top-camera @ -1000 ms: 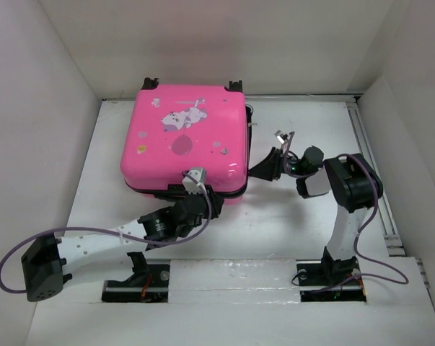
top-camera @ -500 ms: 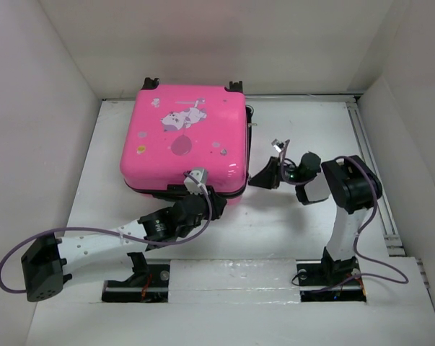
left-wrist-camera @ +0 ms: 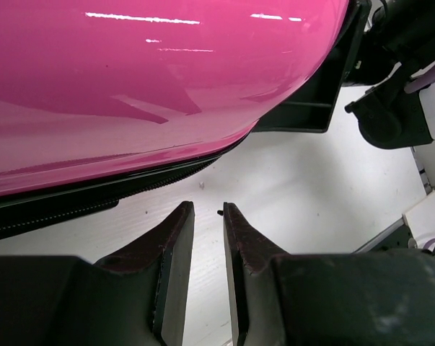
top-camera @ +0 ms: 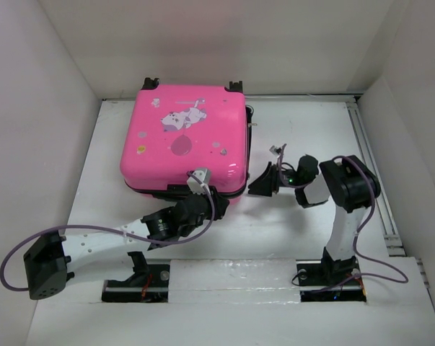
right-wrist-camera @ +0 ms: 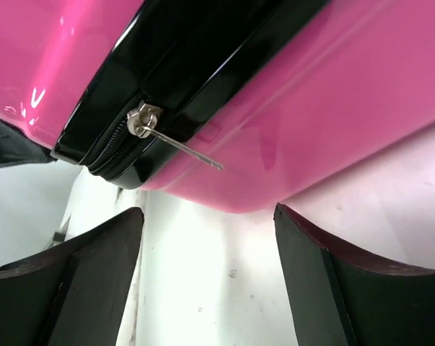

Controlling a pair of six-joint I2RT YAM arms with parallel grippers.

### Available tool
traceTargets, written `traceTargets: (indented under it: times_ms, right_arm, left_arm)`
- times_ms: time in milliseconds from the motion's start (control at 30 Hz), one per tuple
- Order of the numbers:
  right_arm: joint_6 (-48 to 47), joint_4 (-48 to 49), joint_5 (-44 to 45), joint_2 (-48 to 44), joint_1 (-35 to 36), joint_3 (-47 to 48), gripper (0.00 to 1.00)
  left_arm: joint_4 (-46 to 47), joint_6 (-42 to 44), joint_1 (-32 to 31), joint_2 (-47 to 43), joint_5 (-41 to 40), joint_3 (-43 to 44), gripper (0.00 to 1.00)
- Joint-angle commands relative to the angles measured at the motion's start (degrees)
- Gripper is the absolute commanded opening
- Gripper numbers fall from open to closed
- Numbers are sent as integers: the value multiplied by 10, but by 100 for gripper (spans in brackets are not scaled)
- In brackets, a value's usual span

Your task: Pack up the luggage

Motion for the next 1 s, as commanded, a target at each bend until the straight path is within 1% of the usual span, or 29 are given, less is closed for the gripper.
traceTargets:
  times_ms: [0, 33, 67, 167, 267, 300, 333, 433, 733, 833, 967]
  right_arm:
    - [-12, 285, 8, -22, -26, -8, 79]
    - [-12, 285, 8, -27, -40, -8, 79]
    - [-12, 285, 8, -27, -46, -8, 70]
    - [-12, 285, 13, -33, -58, -2, 65]
    - [-12, 285, 13, -33, -65, 16, 51]
    - [-7, 285, 13, -33, -65, 25, 43]
    - [-6, 285, 13, -33, -65, 25, 43]
    - [-1, 285, 13, -40, -59, 46, 54]
    - [13, 285, 0, -28, -39, 118, 54]
    - [19, 285, -5, -22, -33, 118, 54]
    - [12, 285, -5, -22, -13, 106, 51]
  left_arm:
    - [14, 9, -2, -9, -8, 0, 19]
    - [14, 9, -2, -15, -8, 0, 19]
    - [8, 9, -2, -15, -8, 0, 19]
    - [8, 9, -2, -15, -13, 0, 18]
    - [8, 9, -2, -10, -13, 0, 18]
    - [8, 9, -2, -10, -13, 0, 18]
    - [8, 9, -2, -10, -13, 0, 18]
    - [8, 9, -2, -5, -13, 0, 18]
    - [8, 3, -2, 12, -13, 5, 16]
    - [8, 3, -2, 12, -13, 5, 16]
    - [8, 3, -2, 17, -19, 10, 16]
